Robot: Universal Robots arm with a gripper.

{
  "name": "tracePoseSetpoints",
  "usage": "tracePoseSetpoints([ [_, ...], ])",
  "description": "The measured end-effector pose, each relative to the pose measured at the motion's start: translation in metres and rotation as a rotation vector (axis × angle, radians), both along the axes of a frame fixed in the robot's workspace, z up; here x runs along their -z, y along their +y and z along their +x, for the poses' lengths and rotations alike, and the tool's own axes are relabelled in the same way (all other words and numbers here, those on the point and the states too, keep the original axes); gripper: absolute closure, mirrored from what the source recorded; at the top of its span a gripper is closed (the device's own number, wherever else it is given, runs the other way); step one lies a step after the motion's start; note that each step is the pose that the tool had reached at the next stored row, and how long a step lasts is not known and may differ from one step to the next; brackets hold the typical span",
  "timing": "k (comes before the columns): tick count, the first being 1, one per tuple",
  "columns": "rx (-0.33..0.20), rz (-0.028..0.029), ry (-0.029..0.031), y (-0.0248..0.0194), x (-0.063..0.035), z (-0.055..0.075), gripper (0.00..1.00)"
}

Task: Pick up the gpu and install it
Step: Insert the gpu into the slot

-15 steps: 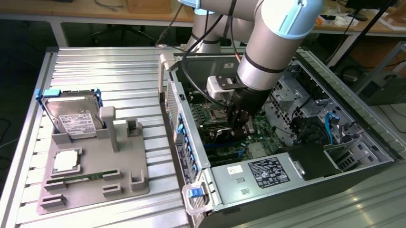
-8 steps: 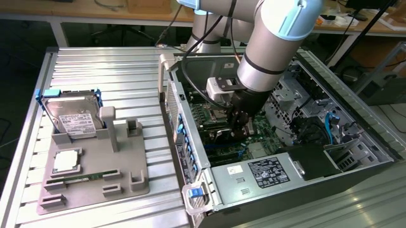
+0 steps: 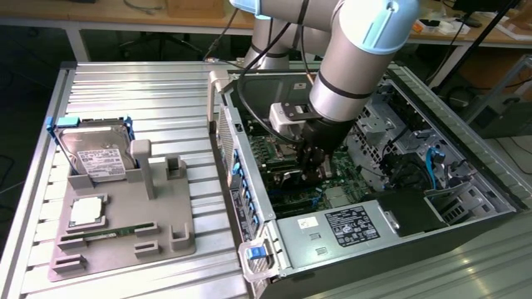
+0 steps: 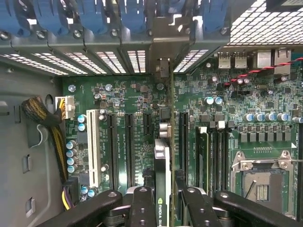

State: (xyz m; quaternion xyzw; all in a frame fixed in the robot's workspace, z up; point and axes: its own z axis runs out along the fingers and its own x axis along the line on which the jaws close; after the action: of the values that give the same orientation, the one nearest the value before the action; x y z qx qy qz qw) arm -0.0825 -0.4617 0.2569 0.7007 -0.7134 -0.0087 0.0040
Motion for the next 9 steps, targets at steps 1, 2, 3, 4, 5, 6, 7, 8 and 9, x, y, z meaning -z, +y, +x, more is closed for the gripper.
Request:
tracePoseSetpoints([
  [1, 0.0, -0.0004, 0.0001, 0.0, 0.0006, -0.0003, 0.73],
  [2, 0.0, -0.0008, 0.0001, -0.0001, 0.0011, -0.0004, 0.73],
  [3, 0.0, -0.0007, -0.0001, 0.0, 0.0021, -0.0006, 0.73],
  [4, 0.0, -0.0001, 0.0002, 0.0, 0.0031, -0.0011, 0.73],
  [5, 0.0, -0.0004, 0.0, 0.0, 0.0039, -0.0014, 0.73],
  [6, 0.0, -0.0003, 0.0, 0.0, 0.0047, -0.0015, 0.73],
  [7, 0.0, -0.0005, 0.0, 0.0, 0.0057, -0.0016, 0.73],
  [8, 0.0, -0.0002, 0.0, 0.0, 0.007, -0.0018, 0.73],
  [9, 0.0, -0.0003, -0.0001, 0.0, 0.0075, -0.0018, 0.73],
])
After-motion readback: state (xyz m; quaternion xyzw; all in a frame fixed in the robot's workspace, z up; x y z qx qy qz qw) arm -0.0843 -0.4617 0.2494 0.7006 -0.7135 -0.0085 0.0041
